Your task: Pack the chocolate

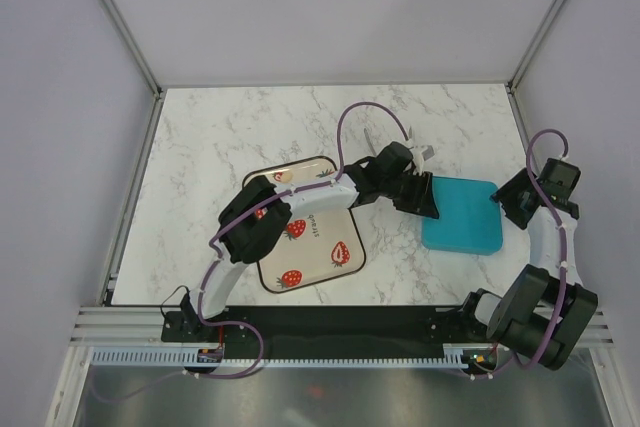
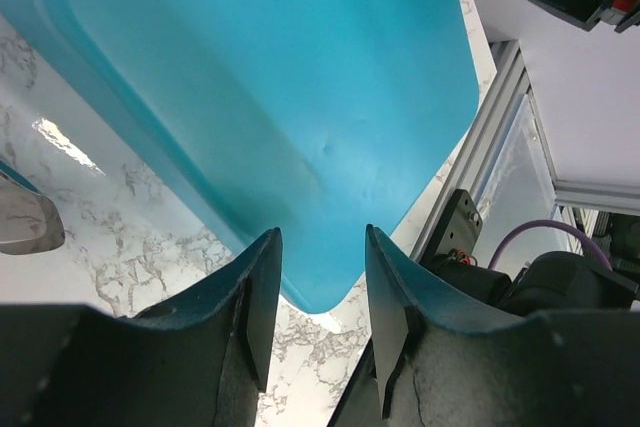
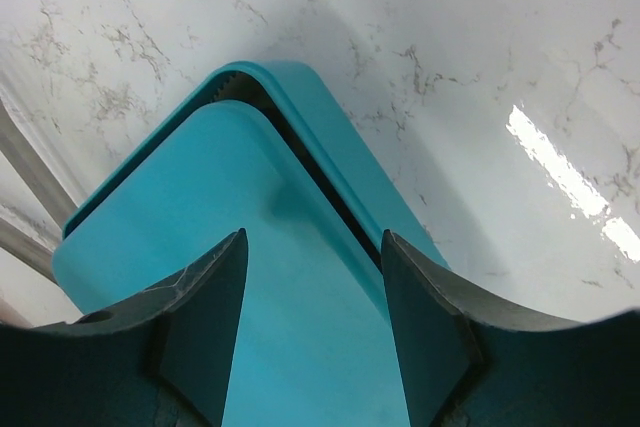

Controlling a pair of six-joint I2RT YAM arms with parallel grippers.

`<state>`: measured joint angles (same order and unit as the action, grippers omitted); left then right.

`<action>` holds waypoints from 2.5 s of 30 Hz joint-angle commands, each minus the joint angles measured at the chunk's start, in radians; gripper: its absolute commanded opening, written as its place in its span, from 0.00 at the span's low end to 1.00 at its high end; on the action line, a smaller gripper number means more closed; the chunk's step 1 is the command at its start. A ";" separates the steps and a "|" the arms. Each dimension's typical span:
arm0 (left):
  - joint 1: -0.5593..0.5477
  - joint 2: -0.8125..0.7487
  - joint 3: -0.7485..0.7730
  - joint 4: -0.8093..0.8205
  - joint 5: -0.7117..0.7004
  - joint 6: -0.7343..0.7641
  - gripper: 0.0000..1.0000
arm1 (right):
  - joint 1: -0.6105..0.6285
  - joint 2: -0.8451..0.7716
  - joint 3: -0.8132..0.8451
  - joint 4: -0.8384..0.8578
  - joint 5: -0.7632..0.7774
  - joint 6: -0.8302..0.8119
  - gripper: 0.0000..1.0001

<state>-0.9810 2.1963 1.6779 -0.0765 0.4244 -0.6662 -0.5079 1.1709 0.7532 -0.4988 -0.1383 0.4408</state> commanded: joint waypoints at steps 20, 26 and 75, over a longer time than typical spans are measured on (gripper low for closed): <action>0.036 0.008 0.106 -0.032 0.002 0.049 0.58 | 0.002 0.165 -0.012 0.213 -0.049 -0.060 0.57; 0.036 -0.044 0.066 -0.082 -0.039 0.083 0.57 | 0.002 0.154 0.005 0.209 -0.064 -0.065 0.58; 0.064 0.154 0.213 -0.043 0.037 0.013 0.38 | 0.003 0.239 0.052 0.292 -0.156 -0.076 0.45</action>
<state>-0.9218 2.3322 1.8359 -0.1524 0.4496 -0.6426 -0.5087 1.3922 0.7864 -0.2317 -0.2764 0.3672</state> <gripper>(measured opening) 0.391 0.463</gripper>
